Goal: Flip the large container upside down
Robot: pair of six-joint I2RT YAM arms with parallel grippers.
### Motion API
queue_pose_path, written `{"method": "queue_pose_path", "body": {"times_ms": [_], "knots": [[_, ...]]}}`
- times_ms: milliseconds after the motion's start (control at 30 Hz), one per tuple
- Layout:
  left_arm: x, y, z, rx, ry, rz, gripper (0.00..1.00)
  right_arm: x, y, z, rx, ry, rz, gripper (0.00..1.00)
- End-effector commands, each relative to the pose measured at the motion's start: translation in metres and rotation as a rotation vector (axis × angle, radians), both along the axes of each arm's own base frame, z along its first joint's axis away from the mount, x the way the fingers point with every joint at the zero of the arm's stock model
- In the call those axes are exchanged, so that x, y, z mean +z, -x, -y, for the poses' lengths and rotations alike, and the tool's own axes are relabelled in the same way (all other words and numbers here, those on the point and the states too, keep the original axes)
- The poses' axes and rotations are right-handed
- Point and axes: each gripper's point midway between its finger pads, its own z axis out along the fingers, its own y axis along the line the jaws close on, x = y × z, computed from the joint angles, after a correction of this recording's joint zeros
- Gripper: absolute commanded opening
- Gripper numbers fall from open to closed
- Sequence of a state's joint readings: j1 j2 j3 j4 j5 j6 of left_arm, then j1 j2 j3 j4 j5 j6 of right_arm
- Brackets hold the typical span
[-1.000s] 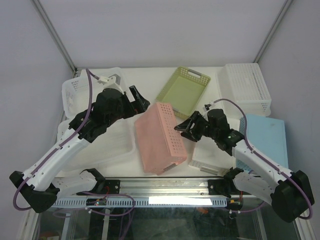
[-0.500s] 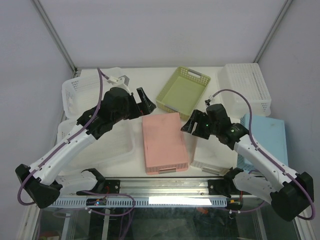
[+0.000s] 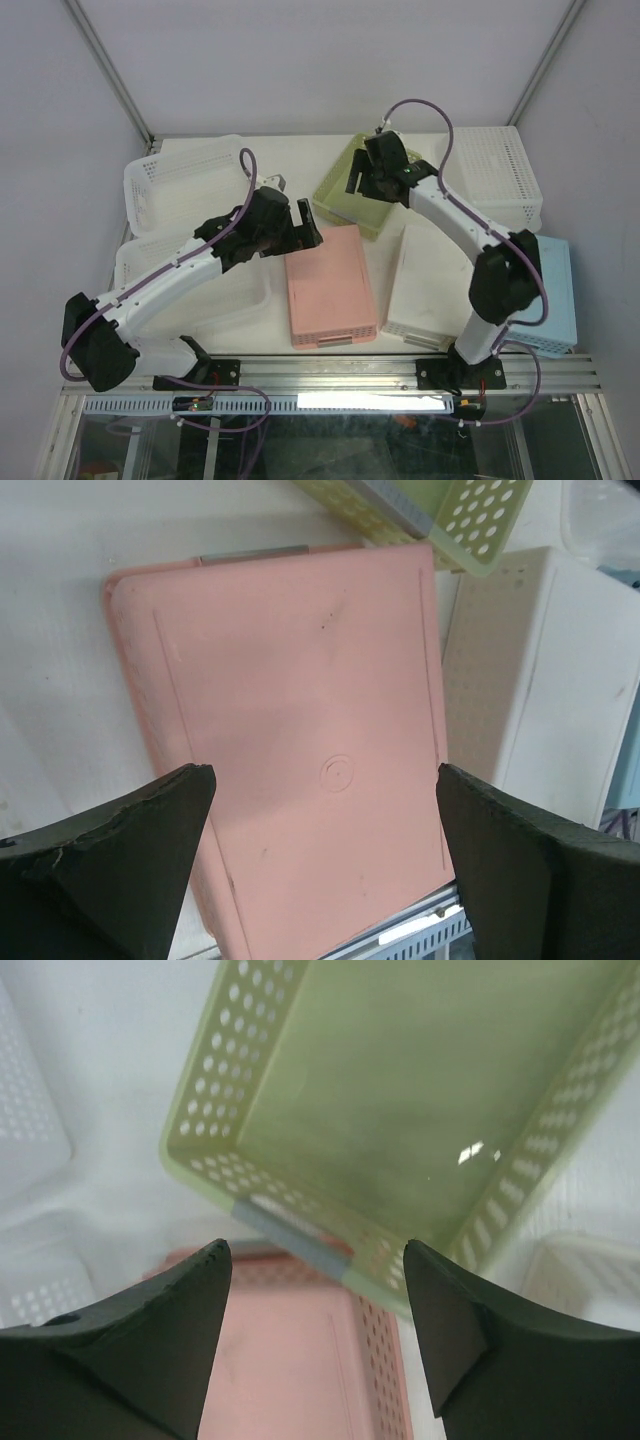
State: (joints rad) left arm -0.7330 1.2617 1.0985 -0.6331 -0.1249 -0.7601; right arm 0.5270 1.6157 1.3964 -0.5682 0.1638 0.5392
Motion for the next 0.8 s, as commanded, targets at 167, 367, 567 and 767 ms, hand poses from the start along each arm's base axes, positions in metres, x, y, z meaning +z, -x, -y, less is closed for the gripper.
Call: {"method": "queue_pose_path", "body": {"times_ms": [167, 367, 567, 767], "knots": [[-0.009, -0.006, -0.004, 0.072, -0.038, 0.018, 0.99, 0.006, -0.103, -0.044, -0.11, -0.085, 0.004, 0.72], [-0.027, 0.003, -0.007, 0.074, -0.047, -0.031, 0.99, -0.014, -0.147, -0.067, -0.15, -0.139, -0.012, 0.74], [-0.034, 0.006, -0.005, 0.05, -0.062, -0.048, 0.99, -0.042, -0.174, -0.086, -0.142, -0.159, -0.011, 0.72], [-0.036, 0.011, -0.001, 0.027, -0.044, -0.06, 0.99, -0.039, -0.176, -0.096, -0.084, -0.195, 0.008, 0.35]]}}
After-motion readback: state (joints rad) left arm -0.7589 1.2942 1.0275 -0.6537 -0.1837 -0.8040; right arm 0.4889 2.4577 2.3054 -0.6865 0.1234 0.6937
